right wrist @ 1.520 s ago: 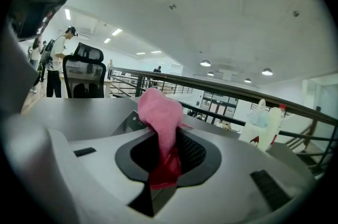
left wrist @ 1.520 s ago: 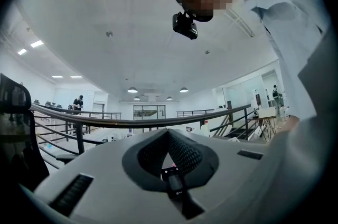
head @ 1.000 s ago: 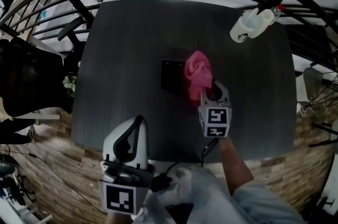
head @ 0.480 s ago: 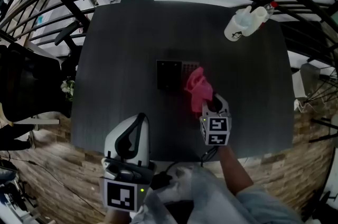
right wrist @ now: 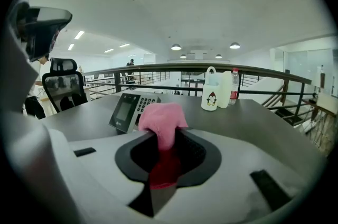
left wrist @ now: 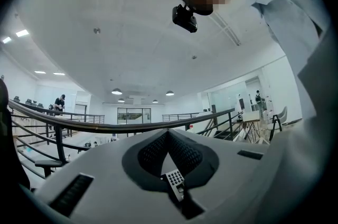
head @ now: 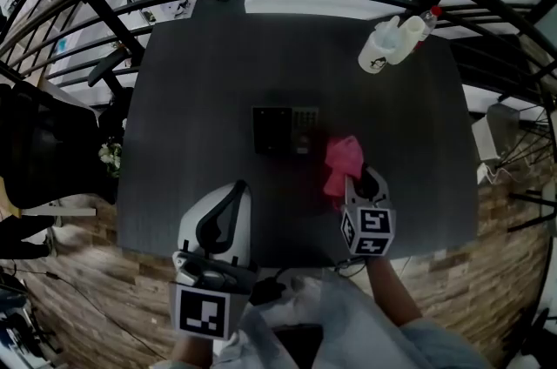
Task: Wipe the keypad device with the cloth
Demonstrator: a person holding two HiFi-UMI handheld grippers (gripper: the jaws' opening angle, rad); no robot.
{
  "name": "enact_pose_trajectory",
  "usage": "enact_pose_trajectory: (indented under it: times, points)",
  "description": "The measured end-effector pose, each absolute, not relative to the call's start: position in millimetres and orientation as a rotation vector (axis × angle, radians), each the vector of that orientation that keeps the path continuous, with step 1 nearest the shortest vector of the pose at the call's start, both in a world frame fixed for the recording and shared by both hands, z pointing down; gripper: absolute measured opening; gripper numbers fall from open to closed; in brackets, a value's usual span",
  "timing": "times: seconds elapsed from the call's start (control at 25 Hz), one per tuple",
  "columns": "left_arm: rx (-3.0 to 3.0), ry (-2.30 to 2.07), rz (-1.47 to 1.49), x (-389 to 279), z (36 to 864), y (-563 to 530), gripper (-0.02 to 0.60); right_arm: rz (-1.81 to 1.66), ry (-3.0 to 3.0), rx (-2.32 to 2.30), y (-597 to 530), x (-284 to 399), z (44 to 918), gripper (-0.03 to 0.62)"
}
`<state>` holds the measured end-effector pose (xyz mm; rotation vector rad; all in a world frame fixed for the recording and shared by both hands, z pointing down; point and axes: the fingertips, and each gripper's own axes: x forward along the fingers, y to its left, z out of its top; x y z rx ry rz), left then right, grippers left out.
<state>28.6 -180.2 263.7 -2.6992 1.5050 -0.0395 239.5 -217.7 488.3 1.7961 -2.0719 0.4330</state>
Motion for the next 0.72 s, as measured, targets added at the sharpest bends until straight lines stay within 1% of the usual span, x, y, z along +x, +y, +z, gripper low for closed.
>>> enact_pose_trajectory:
  times: [0.32,0.72]
  points:
    - [-2.703,1.462,-0.016,32.5,258.3,-184.0,0.005,0.357,-2.178,1.889,-215.7,235.3,423.1,0.071]
    - [-2.678,1.455,0.016,27.4,249.6,-187.6,0.005,0.177,-2.351,1.855,-214.4,201.9,343.4,0.071]
